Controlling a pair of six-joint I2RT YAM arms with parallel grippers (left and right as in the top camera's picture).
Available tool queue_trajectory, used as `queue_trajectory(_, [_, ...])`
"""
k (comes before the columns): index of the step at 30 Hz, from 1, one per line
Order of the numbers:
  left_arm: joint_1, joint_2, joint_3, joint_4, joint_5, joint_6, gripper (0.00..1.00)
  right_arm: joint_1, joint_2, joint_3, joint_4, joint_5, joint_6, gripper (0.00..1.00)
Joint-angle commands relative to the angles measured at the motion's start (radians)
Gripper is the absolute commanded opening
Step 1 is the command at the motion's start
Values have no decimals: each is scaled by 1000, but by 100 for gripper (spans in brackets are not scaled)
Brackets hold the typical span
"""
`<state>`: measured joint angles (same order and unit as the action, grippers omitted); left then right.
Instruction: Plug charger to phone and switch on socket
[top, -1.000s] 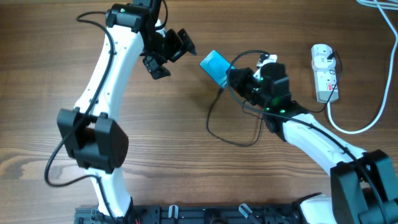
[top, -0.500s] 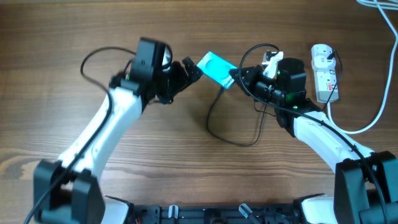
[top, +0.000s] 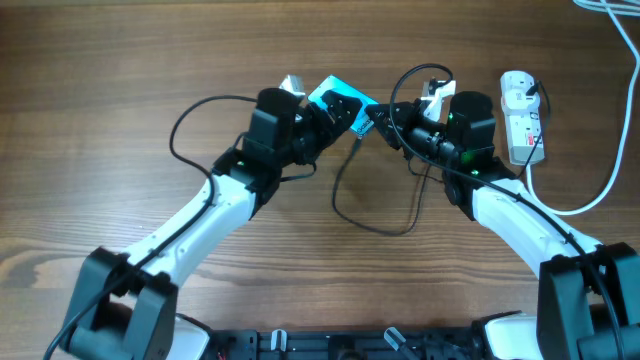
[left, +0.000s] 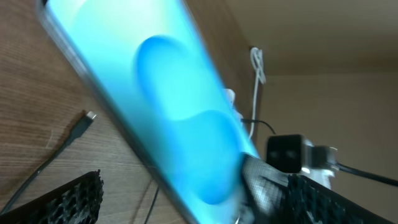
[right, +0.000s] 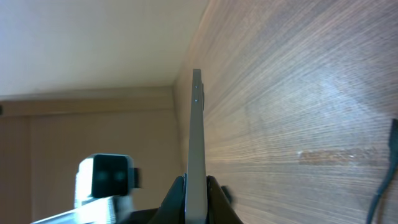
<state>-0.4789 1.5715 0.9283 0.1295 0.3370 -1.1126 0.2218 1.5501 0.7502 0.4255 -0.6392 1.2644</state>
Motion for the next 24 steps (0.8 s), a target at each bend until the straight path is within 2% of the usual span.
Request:
queue_trajectory(1, [-8,36,-13,26,-51,-56,100,-1,-13,7,29,-2,51,4])
queue_trajectory(5, [-8,41,-13,89,-66,-66,100,0,-5,7,34,-6,60,4])
queue_trajectory(11, [-8,42,-13,145,-148,-241,100,0,0,7,48,-40,71,4])
queue_trajectory(24, [-8,112,-13,332,-113,-296,100,5,1,7,68,-97,70,4])
